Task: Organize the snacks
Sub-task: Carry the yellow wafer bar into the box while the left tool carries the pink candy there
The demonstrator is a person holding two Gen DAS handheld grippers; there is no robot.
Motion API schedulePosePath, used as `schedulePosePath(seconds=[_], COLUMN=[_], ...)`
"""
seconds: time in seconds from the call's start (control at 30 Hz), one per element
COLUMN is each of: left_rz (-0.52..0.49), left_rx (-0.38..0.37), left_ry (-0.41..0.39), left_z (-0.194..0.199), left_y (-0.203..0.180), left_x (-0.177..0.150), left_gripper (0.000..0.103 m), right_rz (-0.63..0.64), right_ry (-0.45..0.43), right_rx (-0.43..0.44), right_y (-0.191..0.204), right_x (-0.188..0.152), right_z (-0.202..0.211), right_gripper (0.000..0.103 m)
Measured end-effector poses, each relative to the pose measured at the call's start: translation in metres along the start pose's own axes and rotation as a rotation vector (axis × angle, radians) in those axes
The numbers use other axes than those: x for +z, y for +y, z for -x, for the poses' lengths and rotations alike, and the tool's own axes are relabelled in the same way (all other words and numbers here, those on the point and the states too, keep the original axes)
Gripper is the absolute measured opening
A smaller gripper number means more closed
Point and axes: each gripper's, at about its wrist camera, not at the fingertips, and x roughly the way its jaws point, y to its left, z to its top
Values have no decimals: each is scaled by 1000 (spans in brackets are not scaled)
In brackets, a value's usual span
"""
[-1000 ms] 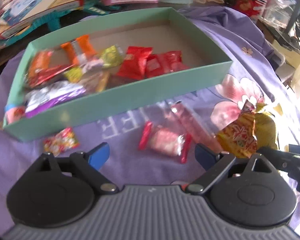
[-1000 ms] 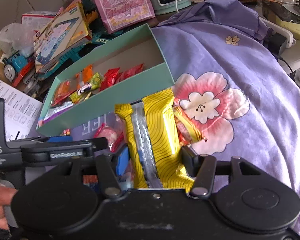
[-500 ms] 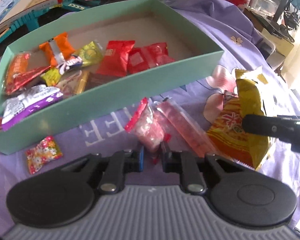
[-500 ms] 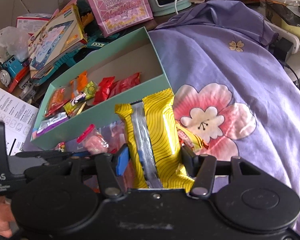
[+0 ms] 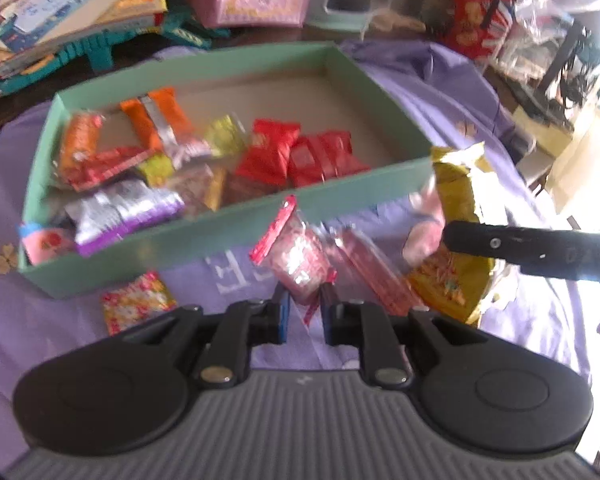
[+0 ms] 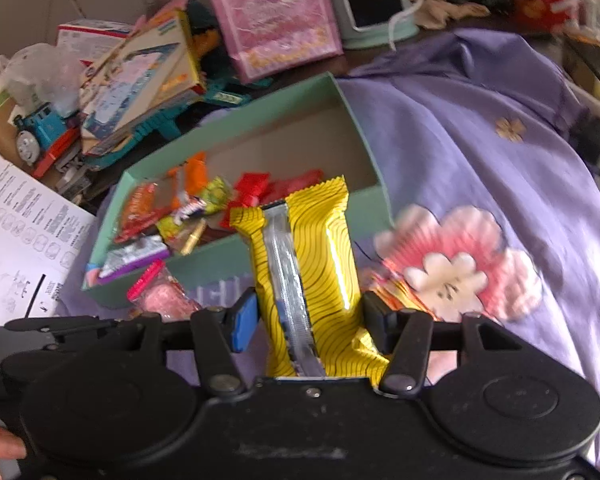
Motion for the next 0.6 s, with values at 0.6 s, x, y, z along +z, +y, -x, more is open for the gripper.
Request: schedulePosePath(seconds=[0.6], left_rz=[41], left_rx=[46], left_ry=[-72], left_z=[-17], left_y=[48], left_x=[119], left_gripper=[16], right_rz=[96], right_ry=[-51], right_rx=[2], right_y=[41], right_x=[110], right_z=[-53], right_gripper=[55])
